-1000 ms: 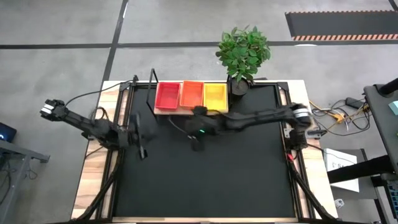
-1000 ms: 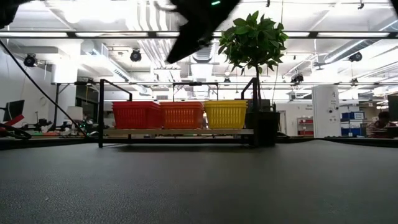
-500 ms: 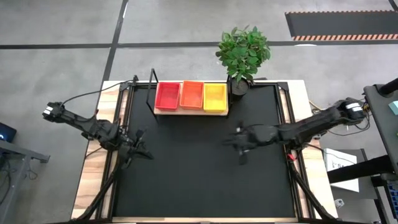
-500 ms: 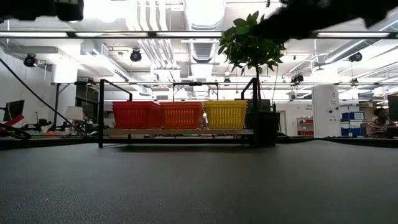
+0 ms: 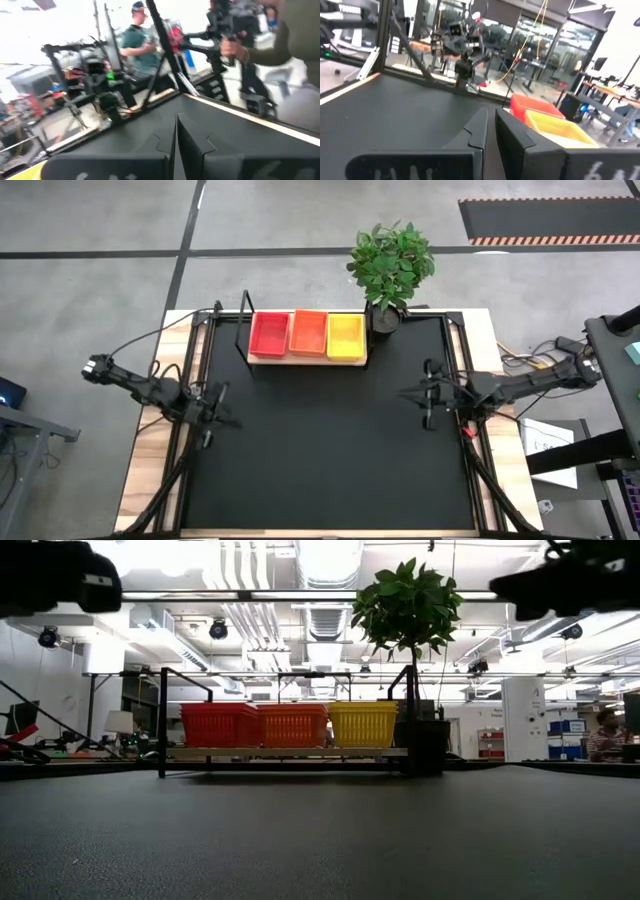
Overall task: Stack baskets on shelf by color
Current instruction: Return to Home Position
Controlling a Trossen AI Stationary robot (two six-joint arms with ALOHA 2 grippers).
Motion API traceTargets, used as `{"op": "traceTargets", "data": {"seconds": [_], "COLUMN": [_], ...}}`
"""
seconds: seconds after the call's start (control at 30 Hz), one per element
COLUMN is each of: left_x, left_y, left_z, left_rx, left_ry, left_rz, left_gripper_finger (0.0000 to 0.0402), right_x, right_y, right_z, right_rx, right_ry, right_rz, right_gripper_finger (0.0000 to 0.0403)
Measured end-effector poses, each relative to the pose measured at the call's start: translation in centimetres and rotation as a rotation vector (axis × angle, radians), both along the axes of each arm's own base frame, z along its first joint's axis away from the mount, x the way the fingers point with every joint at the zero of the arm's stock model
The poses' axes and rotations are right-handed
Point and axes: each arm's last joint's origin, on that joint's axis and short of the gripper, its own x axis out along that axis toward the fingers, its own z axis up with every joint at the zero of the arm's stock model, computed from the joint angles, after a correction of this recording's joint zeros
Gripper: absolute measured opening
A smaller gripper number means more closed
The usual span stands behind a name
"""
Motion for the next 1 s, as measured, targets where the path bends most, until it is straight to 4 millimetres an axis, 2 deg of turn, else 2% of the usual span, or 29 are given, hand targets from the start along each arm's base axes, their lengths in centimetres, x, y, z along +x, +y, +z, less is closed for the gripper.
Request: {"op": "traceTargets", "data": {"seconds": [0.13, 0.37, 0.43, 0.53, 0.83, 1.0], "left_x": [-0.3, -0.8, -0.8, -0.6, -0.3, -0.1], "left_y": [0.2, 0.4, 0.5, 0.5, 0.3, 0.2], "left_z": [-1.5, -0.9, -1.0, -1.1, -1.6, -1.8], "left_rx": [-0.037, -0.061, -0.059, -0.059, -0.036, -0.026], "left_ry": [-0.037, -0.099, -0.096, -0.081, -0.032, -0.008], "left_rz": [0.029, 0.033, 0.046, 0.061, 0.061, 0.062], "left_gripper_finger": [0.0001, 0.0001, 0.0001, 0.0001, 0.0001, 0.0001], "right_x": [-1.8, -3.7, -3.6, -3.5, -2.8, -2.5], "right_y": [-0.4, -0.9, -0.9, -1.0, -0.8, -0.8], "right_z": [-0.4, -0.5, -1.2, -0.9, -3.9, -4.3], "right_rx": [-0.001, -0.008, -0.031, -0.043, -0.074, -0.042], "right_ry": [-0.070, -0.066, 0.004, 0.003, 0.039, 0.059], "right_rz": [-0.023, -0.057, -0.079, -0.098, -0.064, -0.060], "right_gripper_finger": [0.0026, 0.0026, 0.0026, 0.0026, 0.0026, 0.0026]}}
